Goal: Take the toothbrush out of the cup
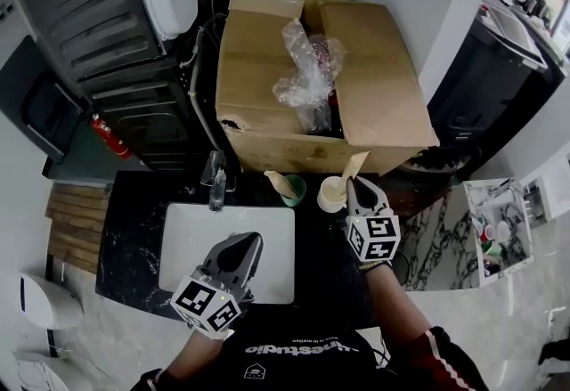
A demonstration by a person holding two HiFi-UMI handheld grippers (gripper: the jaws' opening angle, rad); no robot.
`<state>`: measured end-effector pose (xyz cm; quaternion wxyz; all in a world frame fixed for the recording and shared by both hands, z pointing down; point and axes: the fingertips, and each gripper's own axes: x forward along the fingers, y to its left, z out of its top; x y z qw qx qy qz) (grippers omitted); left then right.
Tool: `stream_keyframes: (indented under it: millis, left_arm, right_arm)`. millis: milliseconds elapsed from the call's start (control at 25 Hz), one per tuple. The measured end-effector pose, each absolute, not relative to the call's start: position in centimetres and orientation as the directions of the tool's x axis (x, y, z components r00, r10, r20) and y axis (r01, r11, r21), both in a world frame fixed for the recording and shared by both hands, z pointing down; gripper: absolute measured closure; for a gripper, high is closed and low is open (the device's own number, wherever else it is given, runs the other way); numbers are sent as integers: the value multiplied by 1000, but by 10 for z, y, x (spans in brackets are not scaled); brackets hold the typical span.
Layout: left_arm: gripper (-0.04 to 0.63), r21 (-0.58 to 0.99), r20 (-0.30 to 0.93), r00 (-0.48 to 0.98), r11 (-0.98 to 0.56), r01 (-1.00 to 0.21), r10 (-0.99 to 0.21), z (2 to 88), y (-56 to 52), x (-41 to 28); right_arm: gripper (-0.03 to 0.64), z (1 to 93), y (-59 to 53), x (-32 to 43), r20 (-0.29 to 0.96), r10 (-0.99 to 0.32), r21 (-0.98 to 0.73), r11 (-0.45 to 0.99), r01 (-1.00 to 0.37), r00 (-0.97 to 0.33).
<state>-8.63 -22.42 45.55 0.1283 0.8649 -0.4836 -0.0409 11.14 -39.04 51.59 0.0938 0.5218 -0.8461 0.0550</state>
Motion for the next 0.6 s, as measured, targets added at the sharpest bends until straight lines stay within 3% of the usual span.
stream_keyframes:
  millis: [600]
  left_arm:
    - [580,233,-1,618,-601,-765,-786,438,-223,-65]
  right_arm:
    - [572,397,-283,112,40,-873,-22,486,-874,-486]
